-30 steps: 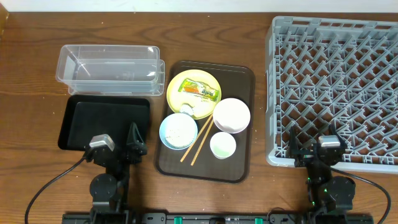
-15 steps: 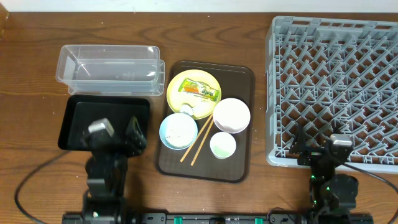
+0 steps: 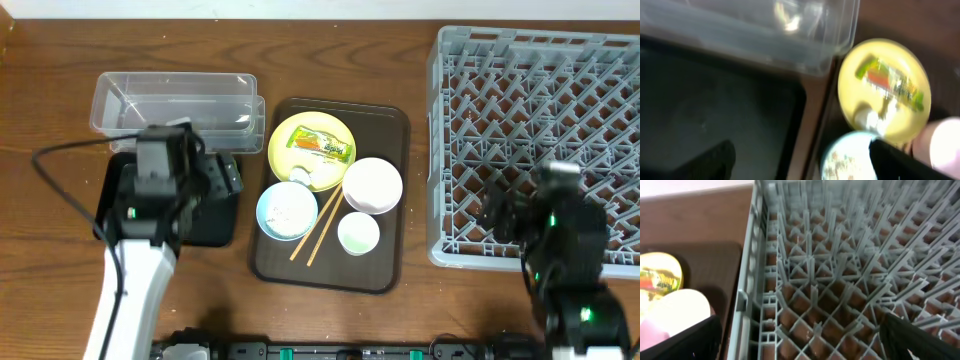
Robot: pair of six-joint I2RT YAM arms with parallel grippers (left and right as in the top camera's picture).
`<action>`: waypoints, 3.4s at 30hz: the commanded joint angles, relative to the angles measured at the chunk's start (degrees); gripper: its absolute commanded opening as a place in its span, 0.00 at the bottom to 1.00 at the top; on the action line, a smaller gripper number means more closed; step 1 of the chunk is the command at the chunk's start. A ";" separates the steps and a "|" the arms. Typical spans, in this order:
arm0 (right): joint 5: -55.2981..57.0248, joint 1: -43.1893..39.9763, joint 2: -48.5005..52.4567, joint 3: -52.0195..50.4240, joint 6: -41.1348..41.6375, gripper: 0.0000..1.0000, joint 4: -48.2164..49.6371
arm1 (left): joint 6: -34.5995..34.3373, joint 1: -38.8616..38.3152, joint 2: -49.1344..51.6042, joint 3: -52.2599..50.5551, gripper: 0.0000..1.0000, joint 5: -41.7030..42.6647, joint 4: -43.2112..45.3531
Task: Sort waste into correct bins and load items into the dishwasher rack
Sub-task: 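Reach left gripper to the yellow plate and grasp the white tissue, then carry the tissue with left gripper and drop it into the clear bin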
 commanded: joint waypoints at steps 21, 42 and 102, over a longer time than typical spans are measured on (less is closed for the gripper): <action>-11.78 -0.31 20.50 14.12 0.68 0.99 -4.90 | 1.46 -3.48 7.45 8.24 0.87 4.63 2.05; -11.80 -0.31 20.50 14.12 0.72 0.99 -5.14 | 24.28 -19.87 30.77 12.70 0.87 4.22 8.48; -11.78 -0.31 20.50 14.10 0.70 0.99 -5.05 | 13.09 -1.55 28.65 15.78 0.63 2.10 23.93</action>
